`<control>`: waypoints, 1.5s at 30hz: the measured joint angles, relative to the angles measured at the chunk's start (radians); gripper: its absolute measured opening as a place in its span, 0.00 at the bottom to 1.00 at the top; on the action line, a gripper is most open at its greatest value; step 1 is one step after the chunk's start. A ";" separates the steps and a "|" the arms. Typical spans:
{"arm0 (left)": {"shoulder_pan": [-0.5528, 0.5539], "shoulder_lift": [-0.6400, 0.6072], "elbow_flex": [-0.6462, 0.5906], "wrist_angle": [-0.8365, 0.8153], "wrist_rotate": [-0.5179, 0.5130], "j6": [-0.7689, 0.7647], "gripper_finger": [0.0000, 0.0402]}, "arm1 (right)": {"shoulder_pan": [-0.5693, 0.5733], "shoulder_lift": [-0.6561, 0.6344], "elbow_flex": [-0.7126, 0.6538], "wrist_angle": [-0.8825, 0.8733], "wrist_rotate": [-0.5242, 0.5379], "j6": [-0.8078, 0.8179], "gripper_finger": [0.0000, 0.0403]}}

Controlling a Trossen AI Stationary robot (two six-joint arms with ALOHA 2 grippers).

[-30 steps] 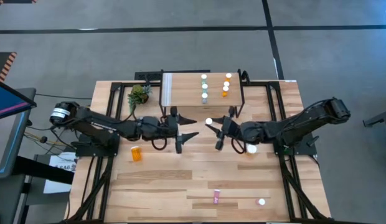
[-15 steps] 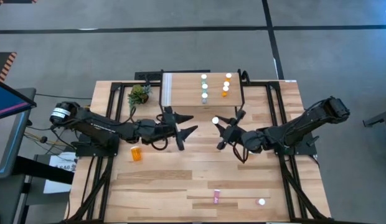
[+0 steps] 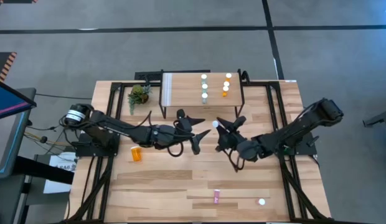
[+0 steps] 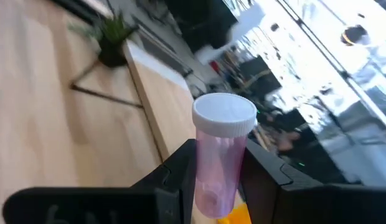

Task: Pick and place medicine bottles onto shelf by color
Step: Put the top pink pill bottle on the shelf

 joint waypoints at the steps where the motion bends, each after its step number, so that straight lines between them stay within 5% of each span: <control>1: 0.000 0.005 0.008 0.000 -0.001 -0.006 0.55 | 0.000 0.014 0.009 -0.001 0.015 -0.014 0.30; 11: -0.009 0.007 0.012 -0.077 -0.014 -0.037 0.55 | -0.021 0.161 0.099 0.005 0.073 -0.137 0.30; 16: -0.013 0.007 0.012 -0.127 -0.108 -0.028 0.55 | -0.037 0.217 0.141 0.002 0.077 -0.158 0.30; 45: -0.014 0.007 0.011 -0.204 -0.043 0.062 0.55 | -0.006 0.212 0.147 0.026 0.006 -0.165 0.30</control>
